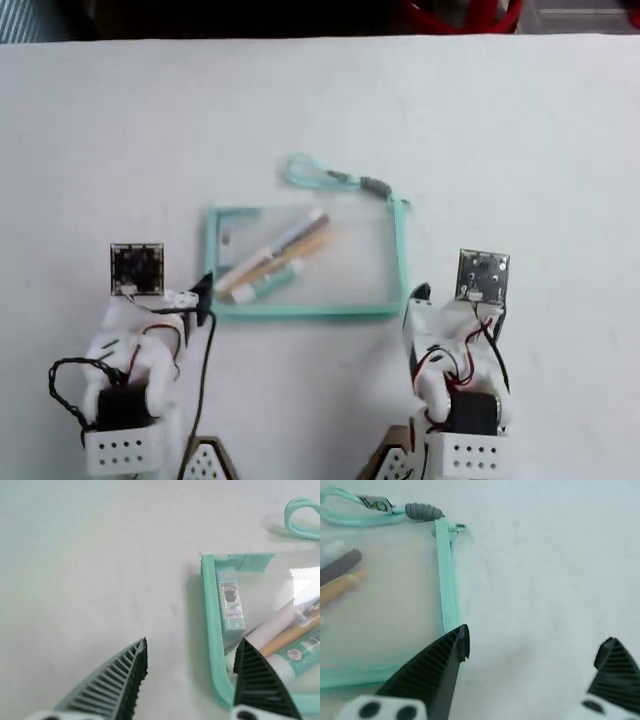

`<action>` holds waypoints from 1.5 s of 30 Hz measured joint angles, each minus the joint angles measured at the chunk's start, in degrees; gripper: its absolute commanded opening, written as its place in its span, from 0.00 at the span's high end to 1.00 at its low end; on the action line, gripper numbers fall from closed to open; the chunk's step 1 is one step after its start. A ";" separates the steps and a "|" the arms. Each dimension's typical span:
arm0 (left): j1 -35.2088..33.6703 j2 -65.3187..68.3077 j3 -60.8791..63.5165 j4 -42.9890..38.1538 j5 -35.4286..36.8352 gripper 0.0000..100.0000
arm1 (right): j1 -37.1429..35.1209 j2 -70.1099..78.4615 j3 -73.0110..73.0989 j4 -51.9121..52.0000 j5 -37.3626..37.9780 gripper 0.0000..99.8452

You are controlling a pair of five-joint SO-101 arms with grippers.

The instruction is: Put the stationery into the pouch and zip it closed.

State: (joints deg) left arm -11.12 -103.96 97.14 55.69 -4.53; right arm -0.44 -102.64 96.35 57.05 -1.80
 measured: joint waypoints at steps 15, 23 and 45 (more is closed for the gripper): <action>0.00 0.00 0.00 5.98 0.00 0.96 | 3.87 0.00 0.00 6.51 -5.89 0.93; 0.00 0.00 0.00 13.19 0.00 0.98 | 4.04 0.00 0.00 7.30 -2.29 0.98; 0.00 0.00 0.00 18.02 0.00 0.97 | -7.03 0.00 0.00 15.12 5.98 0.98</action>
State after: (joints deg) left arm -11.12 -103.96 97.14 73.71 -4.53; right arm -7.47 -102.64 96.35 72.18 4.18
